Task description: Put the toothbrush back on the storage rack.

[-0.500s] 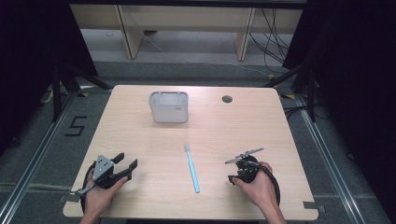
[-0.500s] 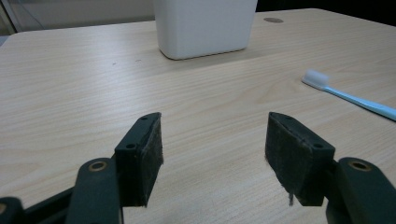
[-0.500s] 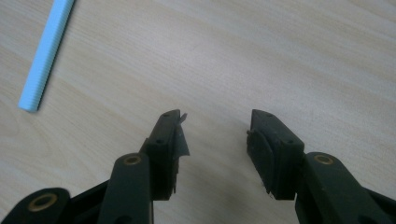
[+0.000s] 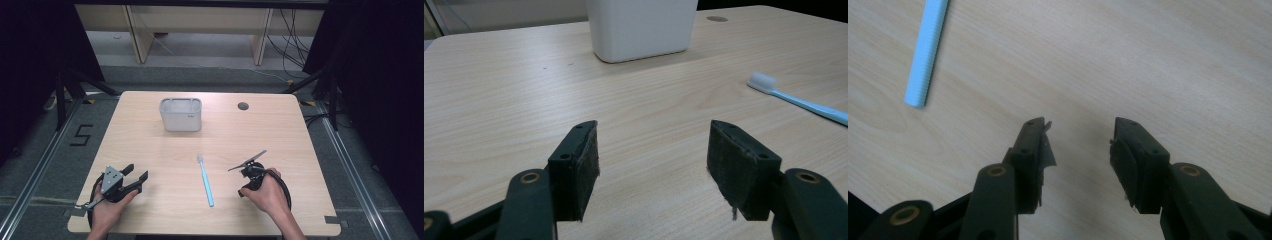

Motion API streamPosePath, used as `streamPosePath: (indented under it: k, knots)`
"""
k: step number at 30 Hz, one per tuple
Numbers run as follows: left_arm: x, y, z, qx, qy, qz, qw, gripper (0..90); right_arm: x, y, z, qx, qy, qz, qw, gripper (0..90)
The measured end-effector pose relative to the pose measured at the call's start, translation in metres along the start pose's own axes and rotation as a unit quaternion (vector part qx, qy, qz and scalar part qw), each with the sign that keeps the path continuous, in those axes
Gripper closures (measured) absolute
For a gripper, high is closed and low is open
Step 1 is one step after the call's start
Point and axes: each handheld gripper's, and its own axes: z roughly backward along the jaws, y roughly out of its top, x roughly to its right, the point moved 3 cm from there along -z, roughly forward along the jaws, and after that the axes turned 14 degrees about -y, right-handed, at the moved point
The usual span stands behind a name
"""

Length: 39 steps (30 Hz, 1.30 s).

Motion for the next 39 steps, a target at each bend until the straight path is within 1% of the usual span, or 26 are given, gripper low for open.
streamPosePath:
  k: [1, 4, 5, 6, 10, 11, 12, 15, 16, 17, 18, 20, 22, 23, 24, 25, 26, 27, 28, 29, 30, 33, 36, 37, 38, 39]
  knots:
    - [0.000, 0.000, 0.001, -0.007, 0.003, 0.000, 1.0000, 37.0, -0.002, 0.002, 0.000, -0.007, 0.001, -0.003, 1.0000, 58.1]
    - [0.000, 0.000, 0.000, -0.003, 0.002, 0.001, 1.0000, 37.2, -0.007, 0.007, 0.000, -0.017, 0.001, 0.010, 0.9998, 59.3]
    - [0.001, 0.000, 0.000, -0.007, 0.002, -0.001, 1.0000, 37.3, -0.009, 0.010, 0.000, -0.016, 0.004, 0.014, 0.9998, 59.8]
    - [0.001, 0.000, 0.000, -0.006, 0.002, 0.000, 1.0000, 37.3, -0.012, 0.011, 0.001, -0.023, 0.003, 0.010, 0.9997, 60.5]
    - [0.001, 0.000, 0.000, -0.007, 0.000, 0.004, 1.0000, 37.3, -0.023, 0.020, 0.000, -0.025, 0.009, 0.014, 0.9996, 61.7]
    - [0.001, 0.000, -0.001, -0.002, -0.003, 0.004, 1.0000, 37.2, -0.026, 0.022, 0.001, -0.027, 0.009, 0.014, 0.9995, 61.9]
    - [0.001, 0.000, -0.001, -0.002, -0.002, 0.004, 1.0000, 37.2, -0.029, 0.024, 0.000, -0.028, 0.013, 0.013, 0.9994, 62.1]
    - [0.001, 0.000, 0.000, -0.006, -0.001, 0.006, 1.0000, 37.2, -0.037, 0.031, 0.000, -0.029, 0.011, 0.020, 0.9993, 62.6]
    - [0.001, 0.000, 0.000, -0.006, -0.002, 0.007, 1.0000, 37.2, -0.039, 0.033, 0.000, -0.032, 0.012, 0.016, 0.9993, 62.5]
    - [0.001, 0.000, 0.000, -0.006, -0.002, 0.007, 1.0000, 37.1, -0.041, 0.035, 0.000, -0.030, 0.012, 0.021, 0.9992, 62.5]
    - [0.001, 0.000, 0.000, -0.006, -0.002, 0.008, 0.9999, 37.1, -0.043, 0.037, 0.000, -0.033, 0.009, 0.020, 0.9992, 62.7]
    - [0.001, 0.000, 0.000, -0.007, -0.003, 0.008, 0.9999, 37.1, -0.046, 0.040, 0.001, -0.029, 0.014, 0.027, 0.9991, 62.8]
    - [0.002, 0.000, 0.000, -0.007, -0.004, 0.009, 0.9999, 37.1, -0.049, 0.044, 0.001, -0.029, 0.013, 0.026, 0.9992, 63.6]
    - [0.002, 0.000, 0.000, -0.008, -0.004, 0.008, 0.9999, 37.1, -0.051, 0.045, 0.001, -0.034, 0.015, 0.026, 0.9990, 63.8]
    - [0.002, 0.000, 0.000, -0.007, -0.004, 0.008, 0.9999, 37.1, -0.053, 0.047, 0.000, -0.030, 0.021, 0.028, 0.9989, 63.9]
    - [0.002, 0.000, 0.000, -0.007, -0.004, 0.008, 0.9999, 37.1, -0.055, 0.048, 0.001, -0.034, 0.020, 0.027, 0.9989, 64.0]
    - [0.002, 0.000, -0.001, -0.002, -0.006, 0.008, 0.9999, 37.1, -0.057, 0.050, 0.000, -0.033, 0.020, 0.035, 0.9987, 64.0]
    - [0.002, 0.000, -0.001, -0.002, -0.007, 0.008, 0.9999, 37.1, -0.060, 0.052, -0.001, -0.033, 0.022, 0.033, 0.9987, 64.1]
    - [0.002, 0.000, -0.001, -0.002, -0.007, 0.008, 0.9999, 37.1, -0.060, 0.052, -0.001, -0.033, 0.022, 0.033, 0.9987, 64.1]
    - [0.002, 0.000, -0.001, -0.003, -0.006, 0.009, 0.9999, 37.1, -0.065, 0.055, -0.001, -0.040, 0.026, 0.036, 0.9982, 64.1]
    - [0.002, 0.000, 0.000, -0.007, -0.004, 0.009, 0.9999, 37.1, -0.067, 0.057, -0.003, -0.035, 0.025, 0.039, 0.9983, 64.2]
    - [0.002, 0.000, 0.000, -0.006, -0.005, 0.011, 0.9999, 37.1, -0.073, 0.061, -0.004, -0.040, 0.034, 0.042, 0.9978, 64.2]
    - [0.003, 0.000, 0.000, -0.007, -0.006, 0.011, 0.9999, 37.1, -0.078, 0.066, -0.005, -0.046, 0.029, 0.042, 0.9976, 64.1]
    - [0.003, 0.000, -0.001, -0.004, -0.007, 0.011, 0.9999, 37.1, -0.078, 0.068, -0.006, -0.042, 0.026, 0.051, 0.9975, 64.0]
    - [0.003, 0.000, -0.001, -0.002, -0.009, 0.011, 0.9999, 37.1, -0.078, 0.069, -0.007, -0.038, 0.026, 0.054, 0.9975, 64.0]
    - [0.003, 0.000, 0.000, -0.008, -0.007, 0.012, 0.9999, 37.0, -0.080, 0.071, -0.006, -0.046, 0.027, 0.046, 0.9975, 64.3]
